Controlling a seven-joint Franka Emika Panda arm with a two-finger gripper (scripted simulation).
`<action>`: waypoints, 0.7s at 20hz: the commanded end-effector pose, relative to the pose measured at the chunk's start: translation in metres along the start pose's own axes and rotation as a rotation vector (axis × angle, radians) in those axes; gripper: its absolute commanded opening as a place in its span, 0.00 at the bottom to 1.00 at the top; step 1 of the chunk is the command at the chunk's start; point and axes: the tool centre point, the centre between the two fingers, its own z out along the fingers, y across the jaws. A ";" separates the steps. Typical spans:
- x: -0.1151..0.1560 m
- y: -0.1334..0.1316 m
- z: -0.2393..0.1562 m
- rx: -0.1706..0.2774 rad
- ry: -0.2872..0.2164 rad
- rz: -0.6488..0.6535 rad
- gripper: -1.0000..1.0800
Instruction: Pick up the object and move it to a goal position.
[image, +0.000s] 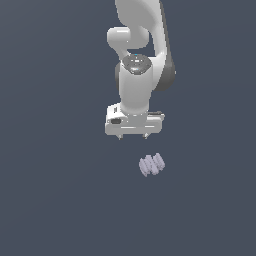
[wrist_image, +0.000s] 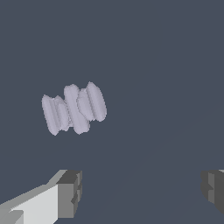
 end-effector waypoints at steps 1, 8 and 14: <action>0.000 0.000 0.000 0.000 0.000 0.000 0.96; 0.008 -0.025 0.000 0.021 0.016 0.001 0.96; 0.008 -0.026 0.000 0.022 0.017 0.000 0.96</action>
